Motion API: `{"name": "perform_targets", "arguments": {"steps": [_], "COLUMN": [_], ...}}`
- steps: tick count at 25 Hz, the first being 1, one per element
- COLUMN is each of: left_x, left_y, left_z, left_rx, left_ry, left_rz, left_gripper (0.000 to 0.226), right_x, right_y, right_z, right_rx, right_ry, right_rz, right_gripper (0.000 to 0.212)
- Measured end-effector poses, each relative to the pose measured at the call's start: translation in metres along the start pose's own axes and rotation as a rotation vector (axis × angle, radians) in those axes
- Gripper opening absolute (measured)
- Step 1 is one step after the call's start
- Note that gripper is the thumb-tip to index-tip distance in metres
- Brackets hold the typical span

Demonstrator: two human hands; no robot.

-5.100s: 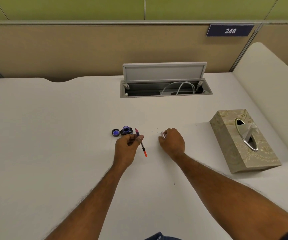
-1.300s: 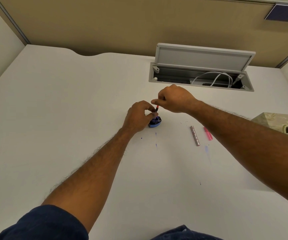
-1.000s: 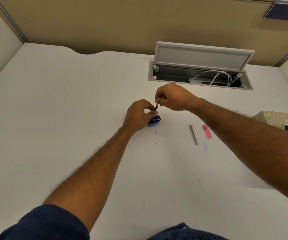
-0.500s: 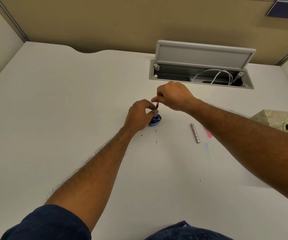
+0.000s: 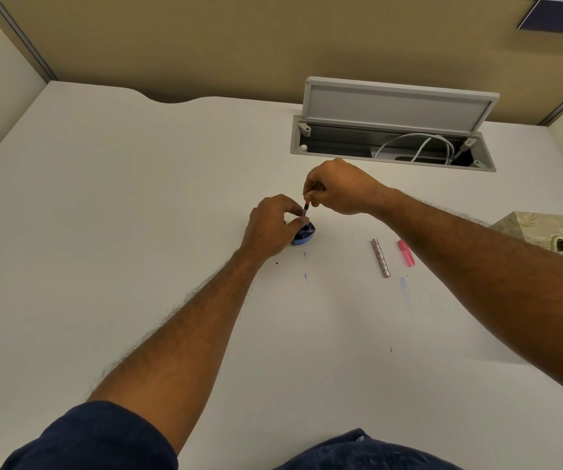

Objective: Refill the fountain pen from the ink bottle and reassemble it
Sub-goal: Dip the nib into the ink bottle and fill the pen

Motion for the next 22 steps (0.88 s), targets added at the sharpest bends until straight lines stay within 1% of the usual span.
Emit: {"name": "perform_targets", "arguments": {"steps": [6, 12, 15, 17, 20, 22], "left_x": [0.0036, 0.0033, 0.0038, 0.0029, 0.0029, 0.0035], "left_y": [-0.0035, 0.0004, 0.0005, -0.0004, -0.0018, -0.0013], "left_z": [-0.0017, -0.0022, -0.0023, -0.0028, -0.0033, -0.0035], "left_rx": [0.016, 0.008, 0.008, 0.013, 0.022, 0.020], "left_ry": [0.032, 0.021, 0.014, 0.007, 0.011, 0.021], "left_rz": [0.056, 0.064, 0.068, 0.051, 0.050, 0.057], "left_gripper": [0.017, 0.017, 0.016, 0.016, 0.016, 0.016], "right_x": [-0.0030, -0.0030, -0.0039, -0.0035, -0.0056, -0.0072], "right_y": [-0.0022, -0.0046, -0.0041, -0.0034, -0.0027, -0.0038], "right_z": [0.0000, 0.0001, -0.0010, -0.0019, -0.0040, -0.0058], "right_rx": [0.035, 0.090, 0.085, 0.047, -0.031, -0.043], "right_ry": [-0.001, 0.019, 0.038, 0.049, -0.002, -0.033], "right_rz": [-0.016, -0.189, -0.259, -0.189, -0.028, -0.004], "right_gripper": [0.019, 0.037, 0.043, 0.041, 0.026, 0.017]}}
Point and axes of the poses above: each hand's wrist, its own z-axis towards the middle knuckle, its own y-axis out of the palm, x = y × z, the point moved 8 cm from there along z, towards the middle knuckle, and after that the axes turned 8 degrees about z, right-handed, at the moved point
